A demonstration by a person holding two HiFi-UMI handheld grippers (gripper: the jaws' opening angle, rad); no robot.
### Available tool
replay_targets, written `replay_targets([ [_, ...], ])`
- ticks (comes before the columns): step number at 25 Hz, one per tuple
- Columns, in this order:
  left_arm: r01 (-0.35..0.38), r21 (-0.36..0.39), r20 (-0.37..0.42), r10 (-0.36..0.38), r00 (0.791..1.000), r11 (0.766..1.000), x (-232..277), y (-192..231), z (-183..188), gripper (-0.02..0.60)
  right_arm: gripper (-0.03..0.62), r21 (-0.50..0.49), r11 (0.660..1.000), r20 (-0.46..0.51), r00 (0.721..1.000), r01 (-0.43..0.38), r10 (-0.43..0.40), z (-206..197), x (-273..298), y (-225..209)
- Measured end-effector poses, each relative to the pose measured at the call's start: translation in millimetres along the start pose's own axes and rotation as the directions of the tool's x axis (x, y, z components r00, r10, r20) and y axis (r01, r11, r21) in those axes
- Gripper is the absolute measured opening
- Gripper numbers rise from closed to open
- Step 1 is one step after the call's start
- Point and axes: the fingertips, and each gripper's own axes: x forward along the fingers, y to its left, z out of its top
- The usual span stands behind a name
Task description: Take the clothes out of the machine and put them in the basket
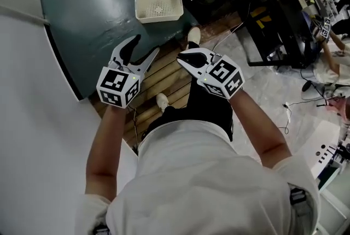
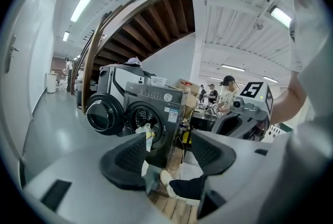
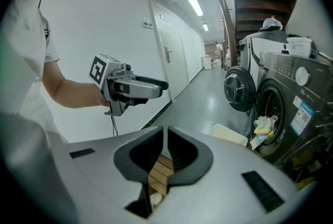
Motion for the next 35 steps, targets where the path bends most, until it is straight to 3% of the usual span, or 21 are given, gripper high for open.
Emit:
replay_targets([
  [8, 0.071, 0.008, -0.065, -0.071, 0.995, 0.997, 132, 53, -11, 0.265, 0.029, 0.093, 0.995, -0.036, 0.999, 0.020, -0.017, -23, 50, -118],
  [17, 0.167, 0.054, -0.080, -0.162, 0.983, 0.984, 303, 97, -17, 0.277, 0.029, 0.153, 0.987, -0.039, 0.998, 0.044, -0.039, -61, 102, -240],
  [25, 0.189, 0.067, -0.135, -0.179, 0.975, 0.980, 413, 154, -55, 0.293, 0.029, 0.201, 0.978, 0.022, 0.998, 0.051, -0.056, -91, 180, -346],
  [31, 0.217, 0.076, -0.181, -0.201, 0.963, 0.973, 468, 182, -90, 0.308, 0.029, 0.237, 0.971, 0.015, 0.999, 0.034, -0.039, -130, 229, -373],
  [35, 0.253, 0.114, -0.217, -0.225, 0.950, 0.961, 506, 189, -106, 0.336, 0.029, 0.182, 0.983, -0.042, 0.999, 0.006, 0.002, -142, 250, -382],
])
